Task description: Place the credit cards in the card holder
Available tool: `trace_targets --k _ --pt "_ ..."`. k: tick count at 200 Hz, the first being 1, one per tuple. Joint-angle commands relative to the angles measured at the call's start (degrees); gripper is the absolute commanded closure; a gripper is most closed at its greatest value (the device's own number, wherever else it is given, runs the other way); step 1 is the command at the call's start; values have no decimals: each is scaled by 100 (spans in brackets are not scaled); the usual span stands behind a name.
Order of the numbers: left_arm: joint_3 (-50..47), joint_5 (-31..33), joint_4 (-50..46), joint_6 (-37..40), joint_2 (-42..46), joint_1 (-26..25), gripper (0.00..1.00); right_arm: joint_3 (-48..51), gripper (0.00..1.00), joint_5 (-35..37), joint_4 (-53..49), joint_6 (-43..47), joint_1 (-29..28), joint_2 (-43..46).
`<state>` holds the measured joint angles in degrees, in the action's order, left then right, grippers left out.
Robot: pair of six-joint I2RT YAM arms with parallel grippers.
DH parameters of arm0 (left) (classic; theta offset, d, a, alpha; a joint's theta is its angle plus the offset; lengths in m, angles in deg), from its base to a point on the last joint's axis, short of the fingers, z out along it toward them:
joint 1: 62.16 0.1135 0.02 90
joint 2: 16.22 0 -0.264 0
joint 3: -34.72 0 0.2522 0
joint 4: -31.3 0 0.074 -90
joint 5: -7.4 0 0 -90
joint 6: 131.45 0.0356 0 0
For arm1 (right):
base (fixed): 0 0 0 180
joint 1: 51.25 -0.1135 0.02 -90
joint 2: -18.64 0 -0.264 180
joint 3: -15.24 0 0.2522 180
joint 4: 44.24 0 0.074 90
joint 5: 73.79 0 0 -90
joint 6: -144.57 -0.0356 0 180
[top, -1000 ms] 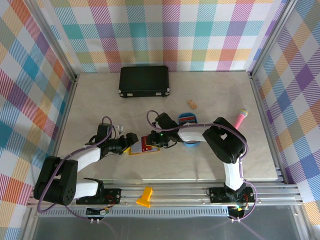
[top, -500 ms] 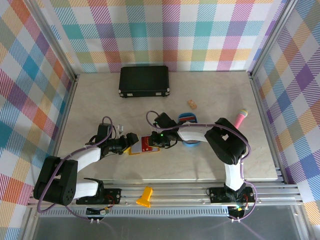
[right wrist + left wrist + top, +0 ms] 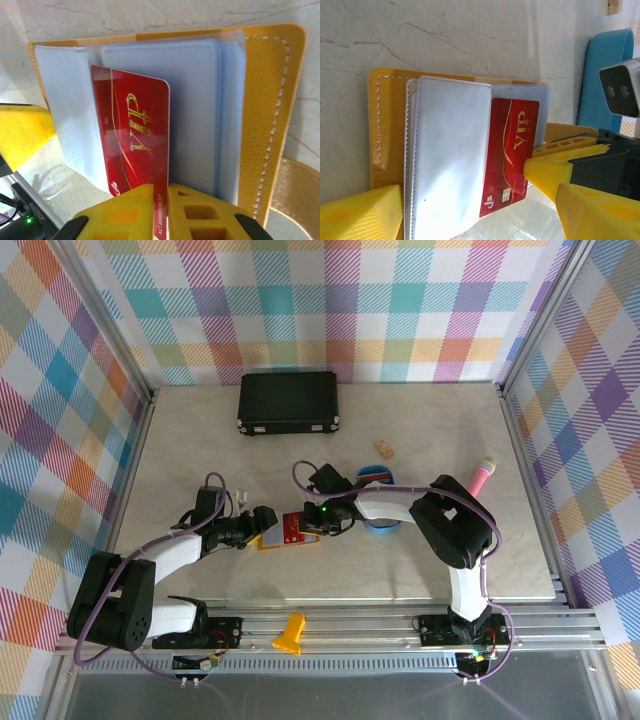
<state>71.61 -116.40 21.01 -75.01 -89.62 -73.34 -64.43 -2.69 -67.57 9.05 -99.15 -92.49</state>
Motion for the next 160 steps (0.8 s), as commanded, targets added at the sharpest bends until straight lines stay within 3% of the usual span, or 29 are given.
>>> trace_targets --k 1,160 --pt "-11 205 -394 96 -102 -51 20 -141 87 -99 -126 140 -56 -154" --pt "0 220 -424 143 -132 -88 20 -512 91 -290 -159 56 -132 -421"
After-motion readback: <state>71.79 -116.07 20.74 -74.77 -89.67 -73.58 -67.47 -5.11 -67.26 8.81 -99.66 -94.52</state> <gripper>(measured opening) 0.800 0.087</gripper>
